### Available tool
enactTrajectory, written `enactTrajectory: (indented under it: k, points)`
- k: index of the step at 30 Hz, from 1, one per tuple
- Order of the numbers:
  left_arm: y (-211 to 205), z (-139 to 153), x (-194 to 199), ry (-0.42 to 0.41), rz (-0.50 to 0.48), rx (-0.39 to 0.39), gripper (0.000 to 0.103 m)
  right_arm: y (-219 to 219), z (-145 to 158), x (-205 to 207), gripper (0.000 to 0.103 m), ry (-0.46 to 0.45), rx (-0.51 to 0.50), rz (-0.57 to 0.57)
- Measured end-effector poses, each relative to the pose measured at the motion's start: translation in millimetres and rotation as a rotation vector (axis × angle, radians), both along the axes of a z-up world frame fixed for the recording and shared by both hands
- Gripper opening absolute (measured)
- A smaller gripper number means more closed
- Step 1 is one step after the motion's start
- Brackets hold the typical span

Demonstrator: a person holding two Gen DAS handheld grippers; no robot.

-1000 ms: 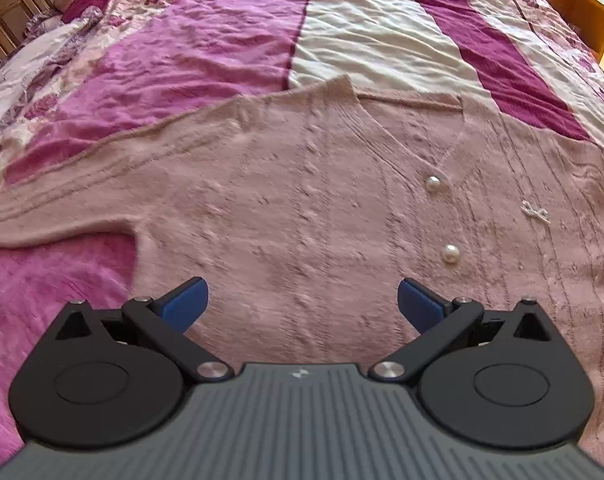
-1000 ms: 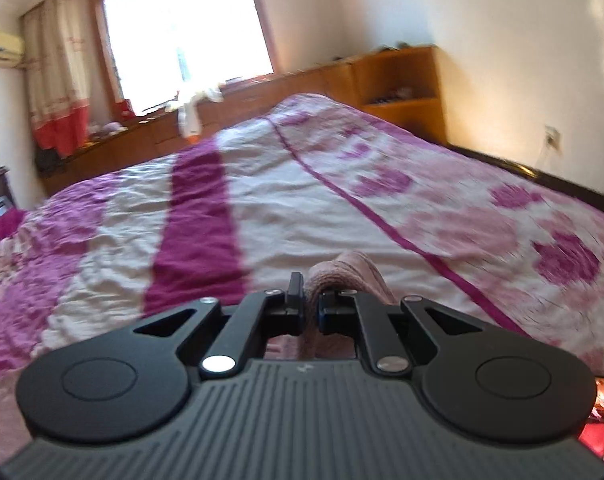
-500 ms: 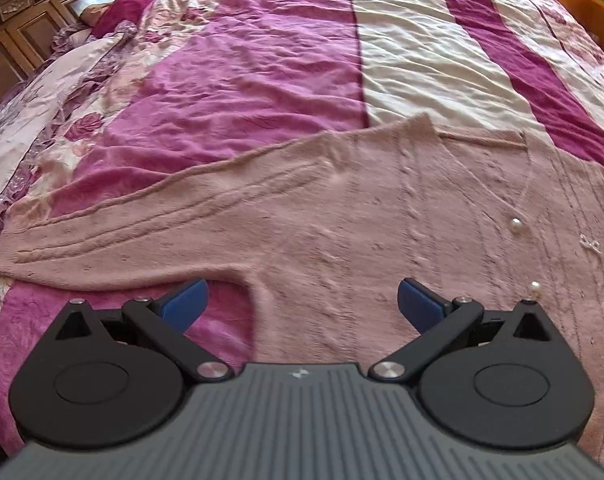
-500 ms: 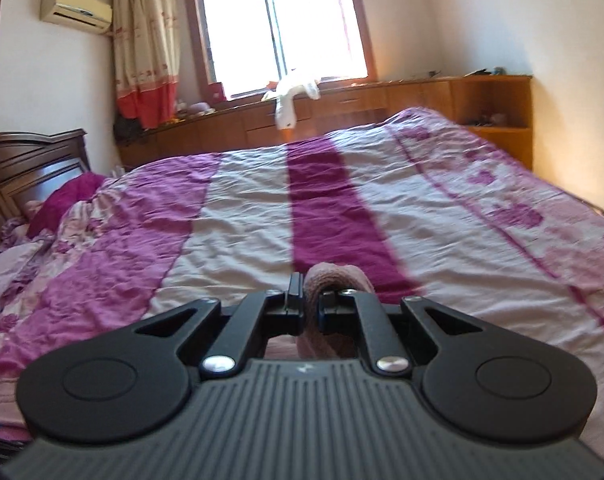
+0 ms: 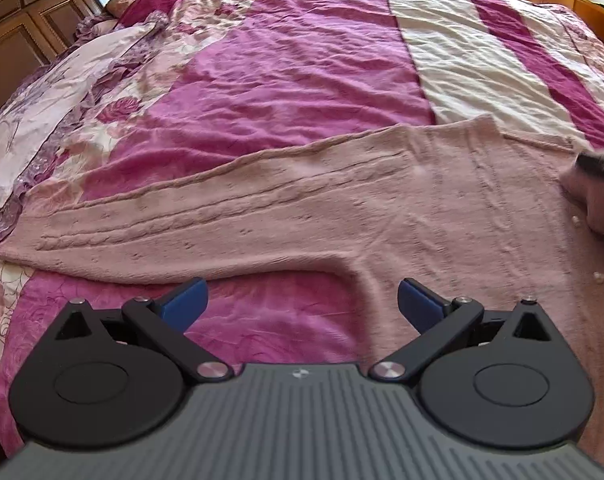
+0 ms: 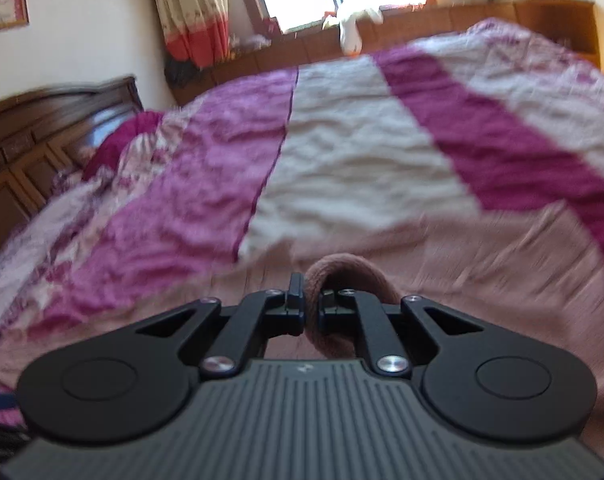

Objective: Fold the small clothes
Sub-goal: 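Carry the sleeve across the cardigan body and release it with the right gripper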

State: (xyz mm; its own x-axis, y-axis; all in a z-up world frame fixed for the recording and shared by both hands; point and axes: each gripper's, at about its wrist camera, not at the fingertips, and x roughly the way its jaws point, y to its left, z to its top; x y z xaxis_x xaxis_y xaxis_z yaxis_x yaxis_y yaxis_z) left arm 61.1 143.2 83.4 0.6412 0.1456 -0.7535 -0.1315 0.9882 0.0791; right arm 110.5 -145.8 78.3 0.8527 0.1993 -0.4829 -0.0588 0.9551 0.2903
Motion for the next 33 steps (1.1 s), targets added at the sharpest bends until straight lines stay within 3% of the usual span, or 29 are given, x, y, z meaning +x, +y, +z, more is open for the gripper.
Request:
enactTrajectory:
  k: [6, 9, 11, 13, 21, 29, 33]
  points:
    - [13.3, -9.8, -0.9, -0.004, 0.025, -0.009, 0.103, 21.0, -35.8, 0.8, 0.014, 0.083, -0.005, 0.035]
    - [11.2, -11.6, 0.3, 0.002, 0.016, -0.015, 0.103, 20.0, -42.2, -3.2, 0.034, 0.101, 0.005, 0.054]
    - [6.7, -10.6, -0.4, -0.003, 0.004, -0.008, 0.103, 19.9, -40.0, -8.5, 0.054, 0.093, 0.023, 0.089]
    - [0.7, -8.6, -0.9, -0.012, -0.001, -0.005, 0.103, 19.4, -36.7, -15.2, 0.061, 0.093, 0.030, 0.114]
    - [-40.5, 2.6, 6.4, -0.034, -0.085, -0.012, 0.103, -15.9, -16.0, -69.5, 0.062, 0.089, 0.086, 0.131]
    - [-105.8, 10.3, 13.3, -0.046, -0.224, -0.006, 0.103, -81.7, -3.6, -95.3, 0.062, 0.053, -0.039, -0.058]
    - [-143.8, 9.0, 20.1, -0.045, -0.290, 0.001, 0.103, -116.7, -7.9, -97.0, 0.062, 0.063, -0.041, -0.162]
